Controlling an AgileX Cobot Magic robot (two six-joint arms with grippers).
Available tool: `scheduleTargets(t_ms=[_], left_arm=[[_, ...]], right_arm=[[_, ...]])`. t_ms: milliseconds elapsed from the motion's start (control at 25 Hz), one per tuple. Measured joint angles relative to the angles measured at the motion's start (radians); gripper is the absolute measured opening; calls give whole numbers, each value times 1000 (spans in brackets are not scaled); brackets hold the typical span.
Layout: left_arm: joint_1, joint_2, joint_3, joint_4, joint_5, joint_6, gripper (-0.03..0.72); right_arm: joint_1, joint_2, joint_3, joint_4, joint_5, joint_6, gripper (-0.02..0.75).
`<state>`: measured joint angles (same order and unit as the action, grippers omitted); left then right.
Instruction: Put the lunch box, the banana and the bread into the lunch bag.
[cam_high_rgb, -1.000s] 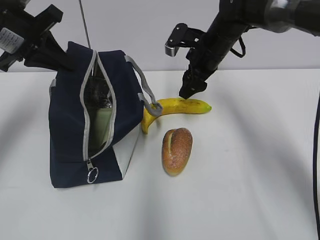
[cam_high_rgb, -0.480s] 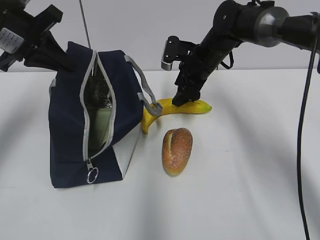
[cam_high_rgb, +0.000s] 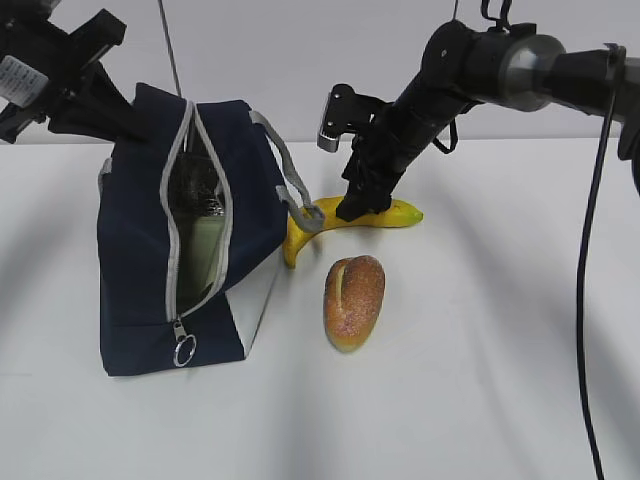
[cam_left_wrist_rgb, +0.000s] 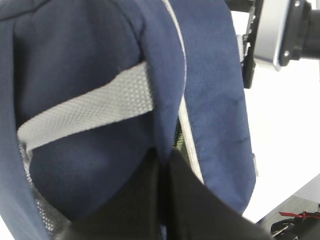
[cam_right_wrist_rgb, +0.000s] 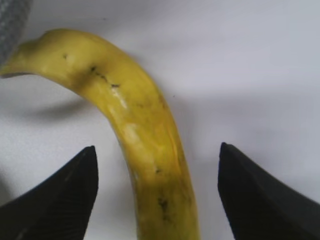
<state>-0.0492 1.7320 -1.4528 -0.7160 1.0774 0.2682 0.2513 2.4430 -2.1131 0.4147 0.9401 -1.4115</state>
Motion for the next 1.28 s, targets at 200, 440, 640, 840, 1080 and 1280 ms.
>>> scheduleTargets(t_ms=[200,440,640,840,1080,1280], left_arm=[[0,0,0,0,0,0,0],[0,0,0,0,0,1,0],[0,0,0,0,0,1,0],[0,0,0,0,0,1,0],[0,0,0,0,0,1,0],[0,0,0,0,0,1,0]], right_arm=[[0,30,0,12,-4,-4,553],[0,32,0,32,-34,-6,553],[0,49,0,36,-36,-7,553],[0,52,0,55,-36,-8,510],[0,73,0,65,-36,-8,403],[0,73,0,65,-31,-10,291]])
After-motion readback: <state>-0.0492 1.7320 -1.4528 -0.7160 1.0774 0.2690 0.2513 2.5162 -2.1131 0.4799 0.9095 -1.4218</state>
